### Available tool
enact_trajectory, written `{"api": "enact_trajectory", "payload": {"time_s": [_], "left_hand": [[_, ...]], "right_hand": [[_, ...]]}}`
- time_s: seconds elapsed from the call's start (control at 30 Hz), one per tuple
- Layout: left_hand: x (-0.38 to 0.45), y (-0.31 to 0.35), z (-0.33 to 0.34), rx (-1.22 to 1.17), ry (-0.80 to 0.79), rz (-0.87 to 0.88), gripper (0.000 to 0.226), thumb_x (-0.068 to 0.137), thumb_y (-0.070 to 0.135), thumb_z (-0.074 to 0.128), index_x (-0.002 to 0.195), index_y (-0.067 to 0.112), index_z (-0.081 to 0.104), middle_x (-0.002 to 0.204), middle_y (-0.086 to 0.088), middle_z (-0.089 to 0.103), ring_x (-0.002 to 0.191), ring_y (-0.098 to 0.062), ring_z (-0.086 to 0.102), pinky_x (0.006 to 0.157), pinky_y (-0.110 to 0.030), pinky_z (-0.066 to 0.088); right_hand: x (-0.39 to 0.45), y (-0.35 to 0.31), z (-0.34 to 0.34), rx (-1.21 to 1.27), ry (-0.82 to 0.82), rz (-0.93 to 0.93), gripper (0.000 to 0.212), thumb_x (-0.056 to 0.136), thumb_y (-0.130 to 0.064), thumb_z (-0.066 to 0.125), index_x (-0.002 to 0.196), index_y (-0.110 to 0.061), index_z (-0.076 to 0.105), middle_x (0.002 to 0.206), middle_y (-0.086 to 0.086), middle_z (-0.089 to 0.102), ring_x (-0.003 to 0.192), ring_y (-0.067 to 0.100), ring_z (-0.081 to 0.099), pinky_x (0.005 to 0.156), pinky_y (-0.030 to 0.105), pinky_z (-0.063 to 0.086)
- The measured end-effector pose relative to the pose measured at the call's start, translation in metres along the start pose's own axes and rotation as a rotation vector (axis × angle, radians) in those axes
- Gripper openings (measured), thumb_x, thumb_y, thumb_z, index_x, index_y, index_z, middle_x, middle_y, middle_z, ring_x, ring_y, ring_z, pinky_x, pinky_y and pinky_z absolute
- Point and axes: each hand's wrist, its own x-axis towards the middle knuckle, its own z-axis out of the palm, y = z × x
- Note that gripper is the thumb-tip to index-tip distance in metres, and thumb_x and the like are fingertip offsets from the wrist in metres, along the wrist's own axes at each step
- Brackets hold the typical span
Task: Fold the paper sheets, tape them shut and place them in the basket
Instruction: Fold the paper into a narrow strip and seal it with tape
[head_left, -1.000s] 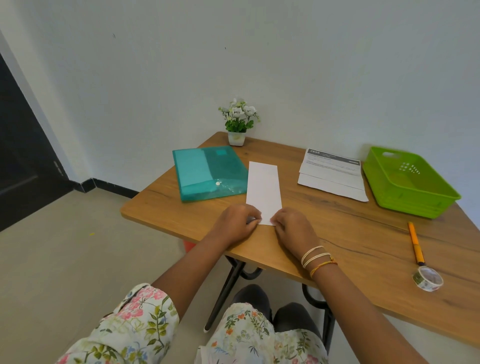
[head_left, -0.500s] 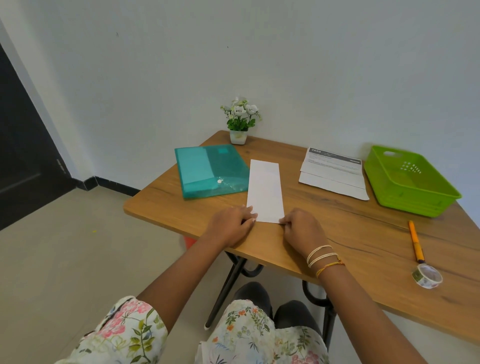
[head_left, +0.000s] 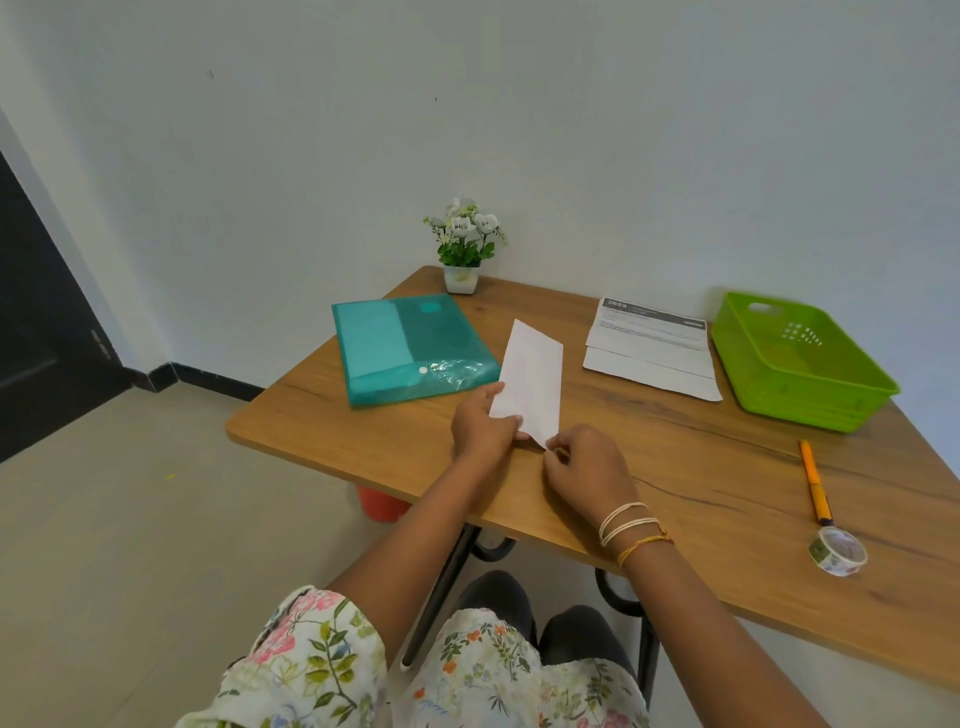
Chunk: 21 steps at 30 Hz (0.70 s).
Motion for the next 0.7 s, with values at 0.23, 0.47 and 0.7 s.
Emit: {"api": "enact_trajectory", "payload": {"time_s": [0.23,0.47,0.7], "left_hand": [[-0.002,-0.005,0.007,-0.166,-0.051,0.000,0.084,0.082,0.012,0.074,0.150,0.029,0.027,0.111,-0.005,0.070,0.084,-0.010,0.070,0.063,-0.021,0.058],[0.000,-0.001,0.004,-0.169,-0.253,0.080,0.069,0.086,0.011,0.068,0.147,0.020,0.037,0.082,0.002,0.075,0.079,-0.007,0.071,0.066,-0.017,0.055],[-0.005,0.001,0.004,-0.167,-0.372,0.108,0.068,0.085,0.017,0.072,0.144,0.018,0.040,0.092,0.002,0.075,0.093,-0.010,0.070,0.093,-0.035,0.053]], "right_hand": [[-0.001,-0.003,0.008,-0.090,0.178,-0.059,0.038,0.088,-0.038,0.062,0.120,-0.018,0.061,0.114,0.002,0.063,0.099,0.017,0.059,0.078,0.025,0.050],[0.010,-0.007,0.006,-0.154,0.227,-0.105,0.036,0.096,-0.026,0.049,0.130,-0.015,0.052,0.115,0.008,0.064,0.095,0.022,0.063,0.075,0.030,0.054],[0.014,-0.004,0.001,0.059,0.357,0.077,0.033,0.091,-0.010,0.052,0.122,-0.011,0.062,0.100,0.013,0.070,0.087,0.029,0.066,0.072,0.036,0.056]]}}
